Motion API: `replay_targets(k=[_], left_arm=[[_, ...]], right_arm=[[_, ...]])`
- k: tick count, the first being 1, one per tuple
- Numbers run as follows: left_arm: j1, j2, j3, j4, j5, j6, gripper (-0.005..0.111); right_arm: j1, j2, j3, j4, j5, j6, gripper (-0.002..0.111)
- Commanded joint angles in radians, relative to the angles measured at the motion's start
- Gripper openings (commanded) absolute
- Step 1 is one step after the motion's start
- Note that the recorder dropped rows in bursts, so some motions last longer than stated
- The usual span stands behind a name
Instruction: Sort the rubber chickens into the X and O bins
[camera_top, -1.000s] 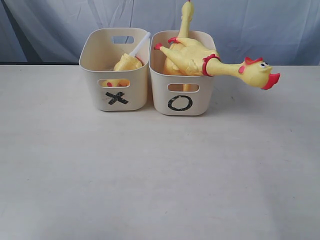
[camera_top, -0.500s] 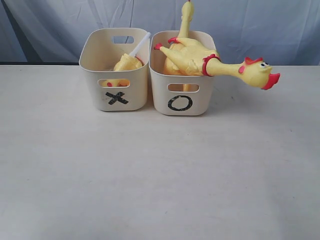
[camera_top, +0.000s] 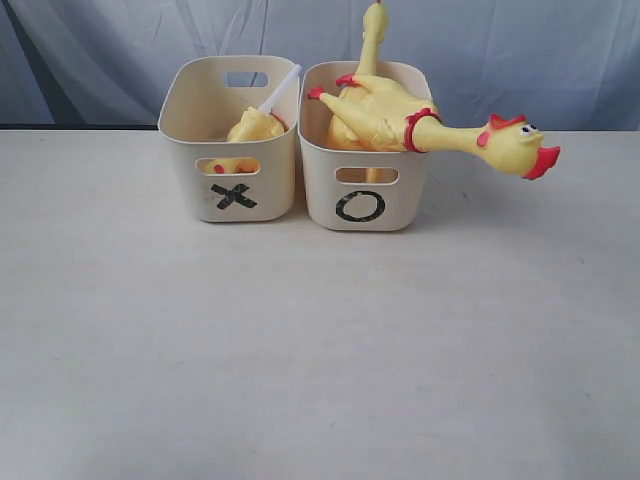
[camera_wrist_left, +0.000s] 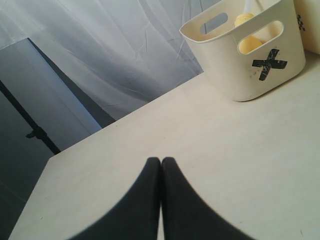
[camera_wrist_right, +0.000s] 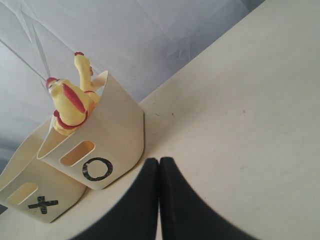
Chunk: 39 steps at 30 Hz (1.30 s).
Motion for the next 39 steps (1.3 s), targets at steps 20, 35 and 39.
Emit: replay_targets(k=[20, 35, 39], left_arm=[[-0.005, -0.004, 0.004, -0.004, -0.036, -0.005, 0.0], [-0.005, -0.004, 0.004, -0.004, -0.025, -0.361, 0.0], [-0.005, -0.004, 0.004, -0.004, -0.025, -0.372, 0.0]], right_arm=[[-0.004, -0.006, 0.002, -0.002, -0.017, -0.007, 0.0], [-0.004, -0.006, 0.002, -0.002, -0.02, -0.642, 0.0], [-0.004, -0.006, 0.002, -0.002, -0.02, -0.699, 0.0]])
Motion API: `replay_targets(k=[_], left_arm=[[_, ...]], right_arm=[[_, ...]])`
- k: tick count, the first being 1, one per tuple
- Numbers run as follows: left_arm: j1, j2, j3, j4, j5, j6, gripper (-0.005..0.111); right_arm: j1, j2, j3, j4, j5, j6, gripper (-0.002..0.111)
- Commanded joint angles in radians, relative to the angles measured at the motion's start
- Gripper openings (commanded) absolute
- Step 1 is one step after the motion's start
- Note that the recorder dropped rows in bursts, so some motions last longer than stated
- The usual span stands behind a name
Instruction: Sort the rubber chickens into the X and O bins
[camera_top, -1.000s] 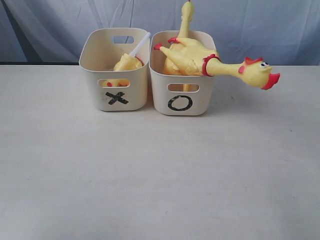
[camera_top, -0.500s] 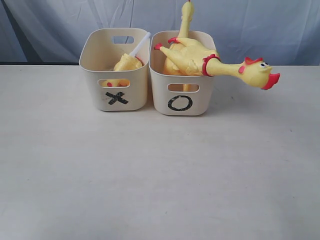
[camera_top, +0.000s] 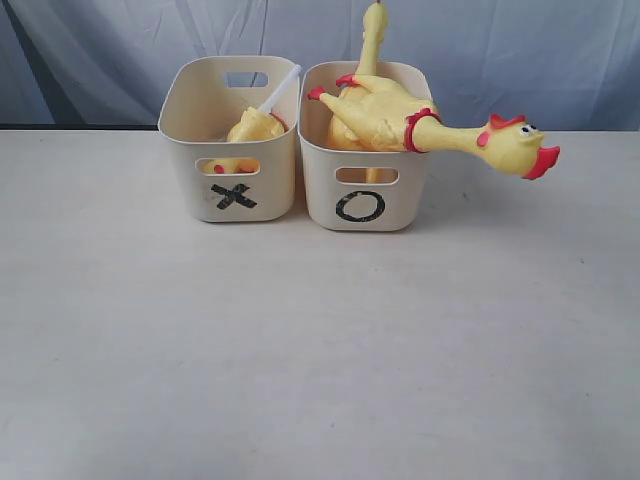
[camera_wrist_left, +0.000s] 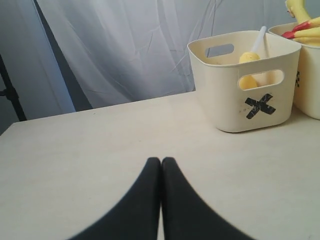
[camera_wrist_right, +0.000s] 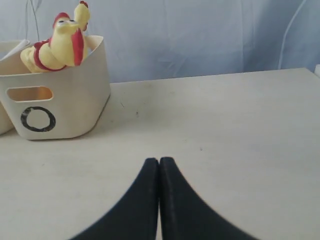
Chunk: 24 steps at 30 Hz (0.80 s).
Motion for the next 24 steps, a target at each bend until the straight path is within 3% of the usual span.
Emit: replay_targets(k=[1, 13, 24], left_arm=[[-0.005, -0.004, 0.004, -0.004, -0.002, -0.025, 0.0], [-0.005, -0.004, 0.004, -0.004, -0.002, -0.146, 0.0], [-0.005, -0.004, 0.004, -0.004, -0.002, -0.148, 0.0]], right_arm=[[-0.004, -0.006, 0.002, -0.002, -0.018, -0.089, 0.0], [-0.004, -0.006, 0.002, -0.007, -0.012, -0.183, 0.0], [-0.004, -0.006, 0.002, -0.007, -0.006, -0.183, 0.0]])
